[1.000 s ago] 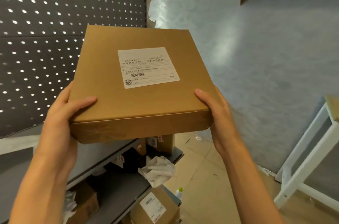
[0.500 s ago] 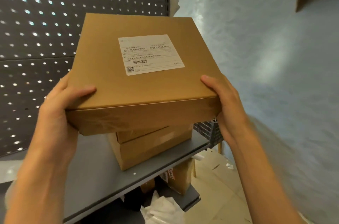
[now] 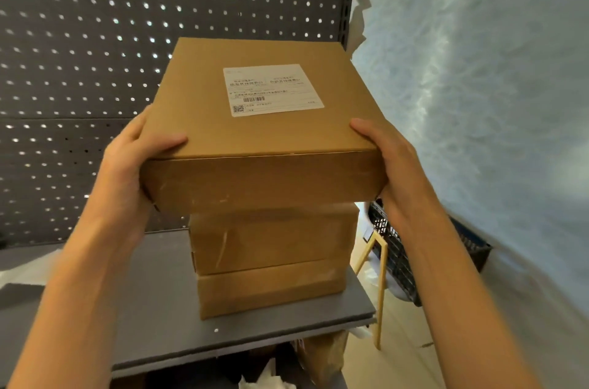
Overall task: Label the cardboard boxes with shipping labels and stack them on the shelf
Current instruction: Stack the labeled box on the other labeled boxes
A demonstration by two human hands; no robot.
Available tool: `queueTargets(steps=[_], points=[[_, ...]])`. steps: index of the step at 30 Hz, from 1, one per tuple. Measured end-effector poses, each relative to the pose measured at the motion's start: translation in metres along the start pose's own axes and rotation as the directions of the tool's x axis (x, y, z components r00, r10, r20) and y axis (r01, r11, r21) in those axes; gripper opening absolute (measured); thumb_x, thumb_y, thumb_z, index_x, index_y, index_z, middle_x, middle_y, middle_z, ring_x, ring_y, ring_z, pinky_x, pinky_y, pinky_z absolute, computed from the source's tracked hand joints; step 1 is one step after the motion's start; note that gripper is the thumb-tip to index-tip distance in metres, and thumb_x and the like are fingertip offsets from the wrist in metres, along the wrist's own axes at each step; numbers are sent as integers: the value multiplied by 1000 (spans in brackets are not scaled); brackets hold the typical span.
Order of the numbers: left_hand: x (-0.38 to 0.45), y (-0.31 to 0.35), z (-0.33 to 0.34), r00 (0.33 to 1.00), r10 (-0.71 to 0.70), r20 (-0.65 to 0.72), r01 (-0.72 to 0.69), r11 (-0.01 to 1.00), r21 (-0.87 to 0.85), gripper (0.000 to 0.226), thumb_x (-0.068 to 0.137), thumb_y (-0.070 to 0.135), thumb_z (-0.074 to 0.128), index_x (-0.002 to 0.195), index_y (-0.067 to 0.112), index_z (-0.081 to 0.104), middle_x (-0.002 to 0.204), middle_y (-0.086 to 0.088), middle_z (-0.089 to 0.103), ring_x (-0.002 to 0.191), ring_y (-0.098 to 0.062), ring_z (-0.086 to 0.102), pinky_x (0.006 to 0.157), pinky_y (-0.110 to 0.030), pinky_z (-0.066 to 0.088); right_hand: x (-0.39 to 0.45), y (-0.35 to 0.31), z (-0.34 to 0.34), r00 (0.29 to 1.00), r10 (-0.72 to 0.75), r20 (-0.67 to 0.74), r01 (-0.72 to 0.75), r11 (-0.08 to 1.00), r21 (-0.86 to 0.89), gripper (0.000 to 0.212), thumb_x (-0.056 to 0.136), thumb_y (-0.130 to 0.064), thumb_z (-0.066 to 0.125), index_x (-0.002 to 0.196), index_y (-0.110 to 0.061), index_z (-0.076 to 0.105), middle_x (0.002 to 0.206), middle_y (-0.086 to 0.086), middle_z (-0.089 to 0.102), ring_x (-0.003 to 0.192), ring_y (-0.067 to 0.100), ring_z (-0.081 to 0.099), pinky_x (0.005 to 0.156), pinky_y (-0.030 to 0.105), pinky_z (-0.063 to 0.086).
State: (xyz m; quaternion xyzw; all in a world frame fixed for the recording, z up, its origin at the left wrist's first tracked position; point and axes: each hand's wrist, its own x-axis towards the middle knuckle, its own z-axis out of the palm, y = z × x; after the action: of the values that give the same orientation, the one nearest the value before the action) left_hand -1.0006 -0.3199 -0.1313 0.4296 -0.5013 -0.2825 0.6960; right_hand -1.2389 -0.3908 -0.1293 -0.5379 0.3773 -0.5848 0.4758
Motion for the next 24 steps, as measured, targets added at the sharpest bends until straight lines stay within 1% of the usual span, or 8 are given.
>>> queueTargets(steps=[3,6,9,11,16,18,22,24], points=[[8,-2,6,999,-13,-41,14,1000,15,21,84,25,53,96,33,68,79,15,67,78,-10,59,64,-35,43,16,0,0,999,24,26,-24,1000,-4,56,71,-51,67,123,-31,58,117,-2,64,107,18,61,77,33,49],[16,-7,7,998,-40,-48,41,999,25,20,85,23,52,90,34,68,76,15,67,72,-8,59,61,-33,43,27,6,0,999,35,39,-35,999,5,43,81,-45,64,121,-31,59,113,-3,65,105,17,61,76,32,50],[19,-15,9,994,-68,-81,71,997,36,19,87,22,51,91,31,66,73,17,66,64,-2,60,51,-22,45,32,15,1,996,76,53,-77,997,21,42,80,-45,66,120,-33,60,112,-3,66,103,17,63,78,34,53],[20,-21,11,993,-88,-84,92,995,42,17,87,21,51,90,30,65,71,18,66,61,1,59,47,-17,43,34,20,0,993,109,55,-110,994,26,44,79,-45,67,121,-33,60,111,-4,67,102,16,63,76,32,53],[20,-37,10,984,-161,-80,166,985,55,19,72,35,58,87,35,67,77,18,66,74,-6,58,60,-29,40,37,28,-4,983,175,61,-179,982,56,36,80,-39,67,115,-29,64,100,-6,70,81,6,67,56,20,51],[20,-41,10,983,-168,-79,174,982,76,23,69,38,57,89,36,67,77,18,66,75,-5,58,60,-30,40,38,31,-5,979,198,55,-200,978,50,36,80,-39,67,115,-27,64,99,-6,69,81,6,66,55,19,50],[22,-46,14,978,-185,-93,194,977,89,12,80,31,59,86,35,68,73,19,67,63,2,60,61,-30,40,41,36,-5,972,230,50,-232,972,33,37,80,-39,67,115,-27,63,99,-6,69,82,6,65,55,18,48],[24,-48,15,976,-191,-101,201,975,97,14,84,27,56,86,33,68,74,18,67,62,3,60,61,-30,39,42,37,-6,968,248,45,-249,968,27,35,81,-38,67,114,-27,62,98,-6,68,80,6,64,54,18,48]])
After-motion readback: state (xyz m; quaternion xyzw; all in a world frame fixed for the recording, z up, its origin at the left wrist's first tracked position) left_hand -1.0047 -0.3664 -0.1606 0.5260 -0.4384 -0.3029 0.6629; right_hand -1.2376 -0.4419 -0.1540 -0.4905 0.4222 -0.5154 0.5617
